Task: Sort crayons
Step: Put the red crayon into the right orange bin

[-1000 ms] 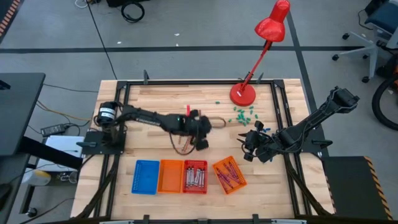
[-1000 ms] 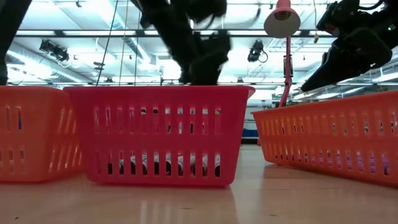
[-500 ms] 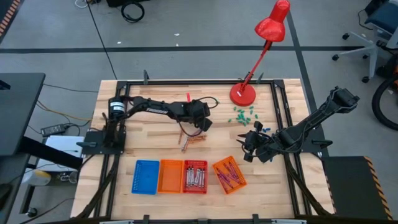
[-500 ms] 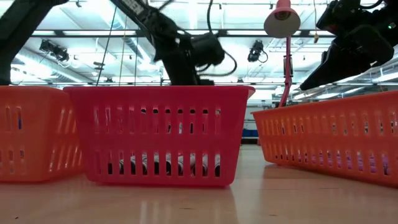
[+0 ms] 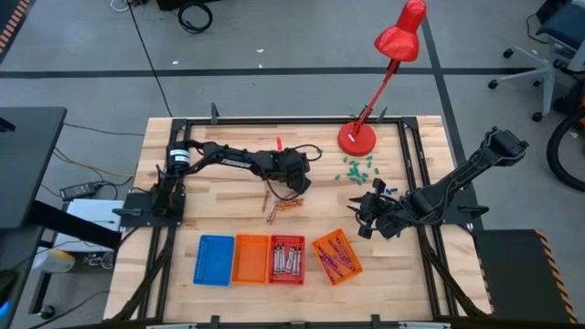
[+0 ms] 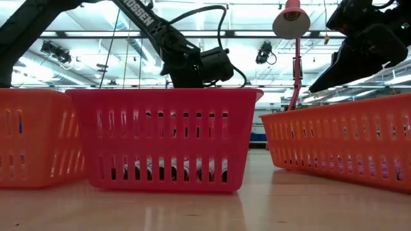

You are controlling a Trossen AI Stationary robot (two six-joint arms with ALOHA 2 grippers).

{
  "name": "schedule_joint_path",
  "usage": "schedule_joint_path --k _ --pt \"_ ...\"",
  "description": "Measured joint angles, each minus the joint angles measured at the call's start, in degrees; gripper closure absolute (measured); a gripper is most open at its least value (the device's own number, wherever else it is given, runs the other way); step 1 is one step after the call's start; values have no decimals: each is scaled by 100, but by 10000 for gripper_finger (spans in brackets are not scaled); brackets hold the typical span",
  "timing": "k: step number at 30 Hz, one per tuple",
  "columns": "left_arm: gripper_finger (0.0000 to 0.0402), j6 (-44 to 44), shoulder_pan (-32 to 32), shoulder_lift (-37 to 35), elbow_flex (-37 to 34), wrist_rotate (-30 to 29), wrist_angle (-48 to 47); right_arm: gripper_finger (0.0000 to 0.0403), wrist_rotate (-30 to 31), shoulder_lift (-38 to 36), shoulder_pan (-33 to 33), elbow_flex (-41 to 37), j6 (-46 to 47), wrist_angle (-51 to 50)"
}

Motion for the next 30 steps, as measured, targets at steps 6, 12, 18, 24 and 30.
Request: schedule_joint_path --k 6,12,18,24,30 --pt "254 431 -65 0 11 10 -302 300 -2 0 0 0 0 -2" --pt "312 606 -91 -5 11 196 -479 300 -4 0 0 0 0 -2" --pt "372 810 -85 -14 4 443 -543 300 -24 0 0 0 0 -4" --pt "379 923 -112 -226 -41 569 -690 300 -31 0 0 0 0 -7" --pt "372 1379 -280 -620 -57 692 -669 300 -31 0 0 0 0 -7"
